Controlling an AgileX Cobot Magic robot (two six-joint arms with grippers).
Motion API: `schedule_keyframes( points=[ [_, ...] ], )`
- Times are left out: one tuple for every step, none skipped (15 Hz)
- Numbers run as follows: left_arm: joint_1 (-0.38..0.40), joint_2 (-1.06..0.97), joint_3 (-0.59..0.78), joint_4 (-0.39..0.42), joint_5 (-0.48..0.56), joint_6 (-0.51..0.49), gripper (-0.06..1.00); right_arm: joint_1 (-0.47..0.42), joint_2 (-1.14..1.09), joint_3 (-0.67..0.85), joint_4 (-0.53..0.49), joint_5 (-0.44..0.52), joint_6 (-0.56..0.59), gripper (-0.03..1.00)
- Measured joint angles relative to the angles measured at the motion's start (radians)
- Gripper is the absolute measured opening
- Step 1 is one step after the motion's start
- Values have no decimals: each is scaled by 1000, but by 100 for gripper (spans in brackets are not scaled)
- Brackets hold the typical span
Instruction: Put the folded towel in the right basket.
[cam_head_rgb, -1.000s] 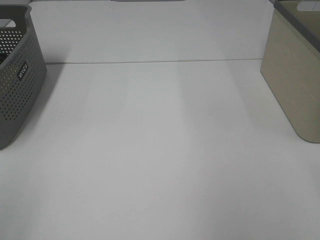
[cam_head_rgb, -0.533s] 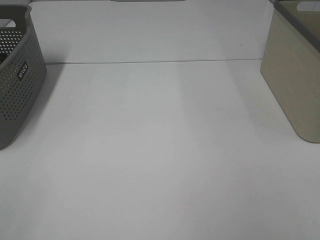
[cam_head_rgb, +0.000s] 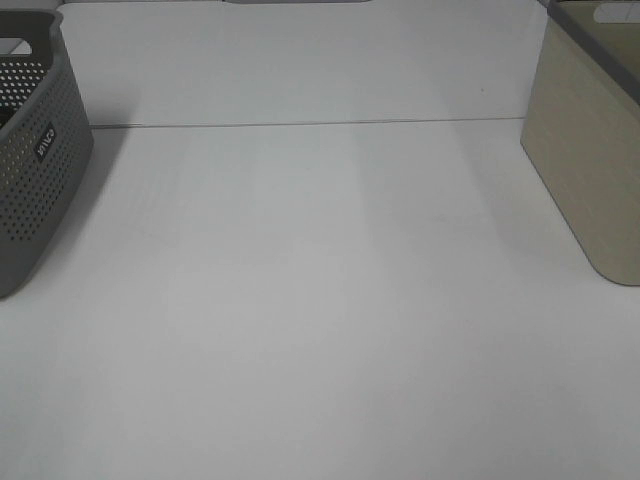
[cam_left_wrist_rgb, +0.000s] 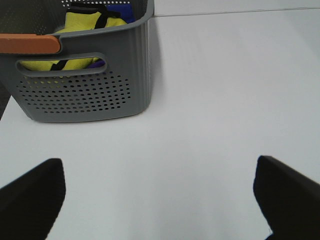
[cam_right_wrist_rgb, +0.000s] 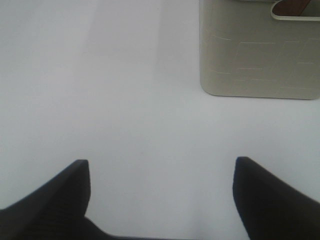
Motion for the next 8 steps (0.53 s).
schedule_keyframes(
  points=[
    [0,0,0,0,0,0,97,0,0,0,0,0,0,75],
    [0,0,0,0,0,0,97,0,0,0,-1,0,0,75],
    [0,0,0,0,0,0,97,0,0,0,-1,0,0,75],
    [0,0,0,0,0,0,97,0,0,0,-1,0,0,75],
    [0,0,0,0,0,0,97,0,0,0,-1,0,0,75],
    [0,0,0,0,0,0,97,0,0,0,-1,0,0,75],
    [0,0,0,0,0,0,97,0,0,0,-1,0,0,75],
    [0,0,0,0,0,0,97,0,0,0,-1,0,0,75]
  ],
)
